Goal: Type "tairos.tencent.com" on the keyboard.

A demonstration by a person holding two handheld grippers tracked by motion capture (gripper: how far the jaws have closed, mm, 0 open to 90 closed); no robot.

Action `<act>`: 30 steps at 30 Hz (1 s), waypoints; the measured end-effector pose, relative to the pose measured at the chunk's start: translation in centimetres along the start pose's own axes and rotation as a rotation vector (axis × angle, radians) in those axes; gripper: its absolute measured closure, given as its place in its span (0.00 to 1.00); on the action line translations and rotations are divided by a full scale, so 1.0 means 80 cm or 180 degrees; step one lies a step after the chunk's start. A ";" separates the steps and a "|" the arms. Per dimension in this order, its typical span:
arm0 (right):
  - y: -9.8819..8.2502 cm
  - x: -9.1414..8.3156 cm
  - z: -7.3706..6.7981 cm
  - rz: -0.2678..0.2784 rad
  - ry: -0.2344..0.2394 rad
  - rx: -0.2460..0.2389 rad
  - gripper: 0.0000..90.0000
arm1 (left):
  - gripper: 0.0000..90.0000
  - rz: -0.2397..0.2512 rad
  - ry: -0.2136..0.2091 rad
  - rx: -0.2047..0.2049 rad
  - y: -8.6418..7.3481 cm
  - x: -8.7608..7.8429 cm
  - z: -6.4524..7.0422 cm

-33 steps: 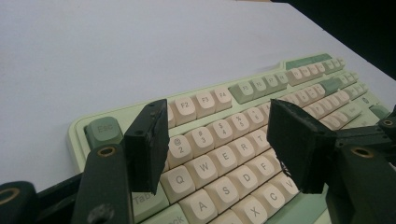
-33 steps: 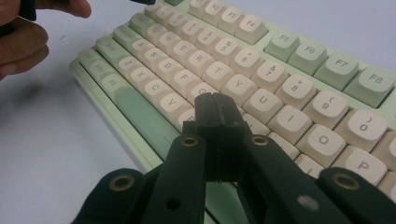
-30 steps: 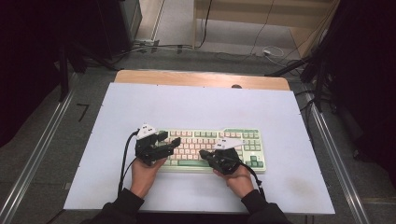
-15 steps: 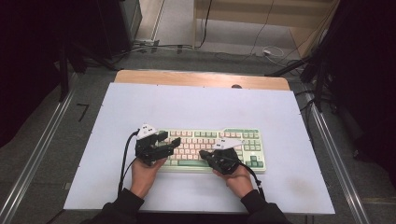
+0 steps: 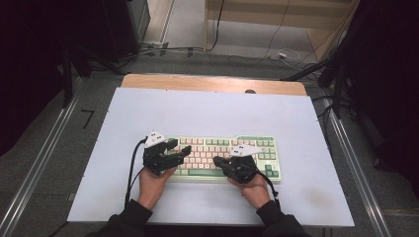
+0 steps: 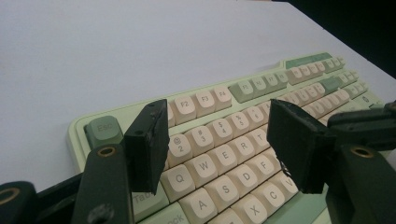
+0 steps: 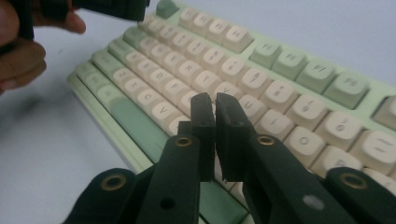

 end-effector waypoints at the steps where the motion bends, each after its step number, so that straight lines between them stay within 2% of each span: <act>1: 0.002 -0.003 0.003 0.0026 -0.0010 0.0025 0.86 | 0.44 -0.0004 0.0000 0.0003 0.000 0.000 0.000; 3: 0.004 -0.009 0.009 0.0074 -0.0014 0.0063 0.75 | 0.44 -0.0004 0.0001 0.0012 0.000 0.001 0.000; 6: 0.005 -0.016 0.018 0.0090 -0.0066 0.0140 0.49 | 0.44 -0.0003 0.0002 0.0014 -0.001 0.000 0.001; 9: 0.005 -0.019 0.025 0.0092 -0.0098 0.0211 0.36 | 0.44 -0.0004 0.0001 0.0015 -0.001 0.000 0.001; 14: 0.003 -0.023 0.032 0.0071 -0.0146 0.0253 0.31 | 0.44 -0.0022 -0.0017 0.0026 -0.002 0.001 0.004; 22: 0.003 -0.029 0.037 0.0098 -0.0189 0.0292 0.30 | 0.46 -0.0091 -0.0079 0.0074 -0.006 0.006 0.013; 25: 0.002 -0.031 0.039 0.0100 -0.0196 0.0295 0.30 | 0.59 -0.0109 -0.0148 0.0093 -0.006 0.009 0.019; 28: 0.002 -0.032 0.040 0.0104 -0.0202 0.0297 0.30 | 0.81 -0.0172 -0.0252 0.0084 -0.007 0.015 0.026; 30: 0.003 -0.032 0.040 0.0110 -0.0207 0.0297 0.31 | 0.95 -0.0251 -0.0259 0.0108 -0.009 0.020 0.029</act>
Point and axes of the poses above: each handheld gripper's, and its own axes: x roughly forward along the jaws, y roughly out of its top, z roughly to its right, the point moved 10 cm from there along x, roughly forward along the jaws, and after that the axes turned 8 degrees about -x, right-handed, at the moved point
